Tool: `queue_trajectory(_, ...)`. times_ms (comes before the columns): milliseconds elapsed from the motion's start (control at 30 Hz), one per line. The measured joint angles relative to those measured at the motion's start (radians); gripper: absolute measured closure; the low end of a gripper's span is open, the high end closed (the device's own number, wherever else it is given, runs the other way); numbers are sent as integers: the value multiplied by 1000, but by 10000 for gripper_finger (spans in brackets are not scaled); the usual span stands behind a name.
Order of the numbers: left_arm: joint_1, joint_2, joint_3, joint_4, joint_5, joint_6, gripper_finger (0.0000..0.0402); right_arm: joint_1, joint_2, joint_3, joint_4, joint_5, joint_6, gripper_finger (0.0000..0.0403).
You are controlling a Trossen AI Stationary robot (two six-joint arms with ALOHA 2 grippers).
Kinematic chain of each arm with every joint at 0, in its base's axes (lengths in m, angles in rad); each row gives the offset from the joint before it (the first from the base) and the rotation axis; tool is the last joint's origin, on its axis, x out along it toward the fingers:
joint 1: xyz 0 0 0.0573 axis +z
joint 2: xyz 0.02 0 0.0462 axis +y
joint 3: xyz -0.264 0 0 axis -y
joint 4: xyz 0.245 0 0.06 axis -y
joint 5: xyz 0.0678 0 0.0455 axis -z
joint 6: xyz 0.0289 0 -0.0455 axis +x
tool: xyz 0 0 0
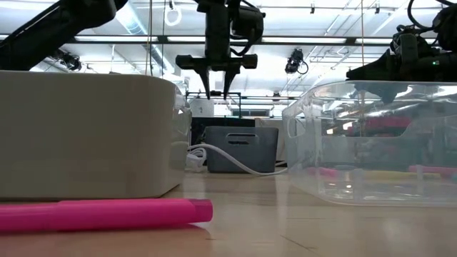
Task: Pick & Place Markers
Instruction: Put the top blue highlighter pen into the black bin
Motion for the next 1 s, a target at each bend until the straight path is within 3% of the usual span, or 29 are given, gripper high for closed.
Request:
queue_trajectory(300,-1,-27,-25,1,-38,9,227,0,0,0,0,0,0,243)
queue_trajectory(600,-4,-201,-289,0,-110,-56,227,0,0,0,1,0,0,243)
queue_trajectory(1000,-4,-442,-606,7,-116,-88,227,0,0,0,1,0,0,243)
